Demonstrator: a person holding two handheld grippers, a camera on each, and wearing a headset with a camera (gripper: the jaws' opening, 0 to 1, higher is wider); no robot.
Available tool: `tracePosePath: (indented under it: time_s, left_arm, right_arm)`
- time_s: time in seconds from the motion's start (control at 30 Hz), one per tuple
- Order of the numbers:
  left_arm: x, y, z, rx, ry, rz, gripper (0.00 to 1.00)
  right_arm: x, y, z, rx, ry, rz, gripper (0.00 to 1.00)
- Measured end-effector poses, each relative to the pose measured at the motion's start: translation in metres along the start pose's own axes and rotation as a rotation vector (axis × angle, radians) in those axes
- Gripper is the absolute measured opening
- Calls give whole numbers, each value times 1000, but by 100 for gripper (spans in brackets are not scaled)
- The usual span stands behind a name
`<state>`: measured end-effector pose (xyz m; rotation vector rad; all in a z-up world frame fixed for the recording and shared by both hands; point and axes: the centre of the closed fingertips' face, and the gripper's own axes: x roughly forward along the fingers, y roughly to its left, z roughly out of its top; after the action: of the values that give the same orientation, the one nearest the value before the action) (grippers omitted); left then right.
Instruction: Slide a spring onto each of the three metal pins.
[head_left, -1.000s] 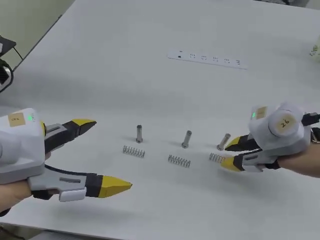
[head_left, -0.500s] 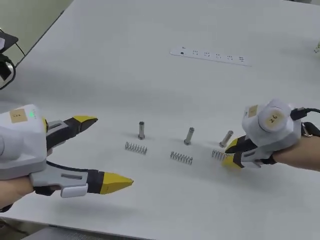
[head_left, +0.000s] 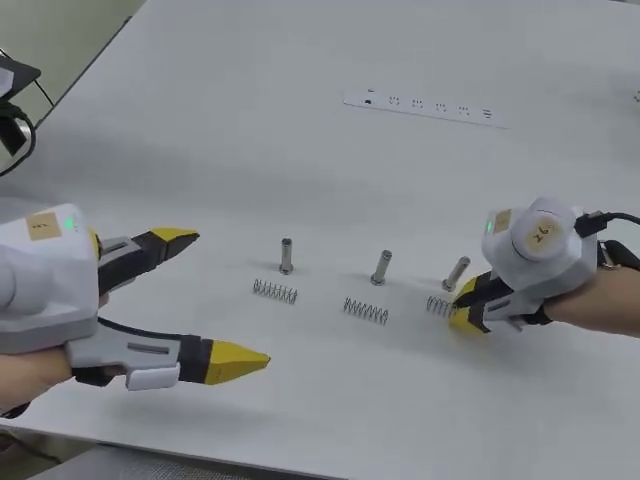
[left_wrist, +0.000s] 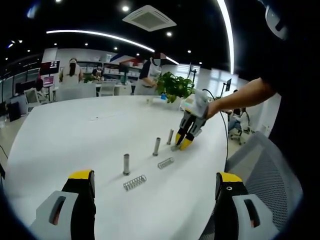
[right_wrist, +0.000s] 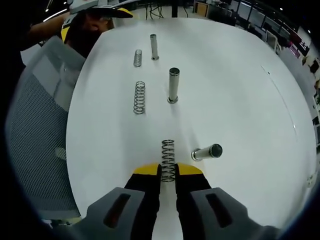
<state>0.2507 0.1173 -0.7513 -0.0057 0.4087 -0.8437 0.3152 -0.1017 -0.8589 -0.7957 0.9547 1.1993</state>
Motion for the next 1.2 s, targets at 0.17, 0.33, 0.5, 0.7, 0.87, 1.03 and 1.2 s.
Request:
tracePosePath:
  time_s: [0.17,0.33,0.5,0.7,0.87,1.03,1.2]
  left_arm:
    - [1,-2,1,2,0,-4,98]
    - [3,-9,5,9,-3,-25,97]
    - [9,-17,7,9,-8,-53,97]
    - [17,-24,5,13,0,-89,96]
    - [20,-28,6,13,2,-115,94]
    - [24,-33,7,17,6,-139,92]
    - [29,-41,7,26,12,-178,89]
  right_arm:
    - [-5,3,3,-25,-7,-2,9]
    - [-21,7,11,-32,-35,-6,8]
    - [-34,16,18,-61,-49,-3,8]
    - [-46,30,31,-81,-80,10,8]
    - [-52,41,40,-94,-95,22,8]
    - [-55,52,50,-115,-101,32,8]
    - [-55,61,56,-119,-91,41,8]
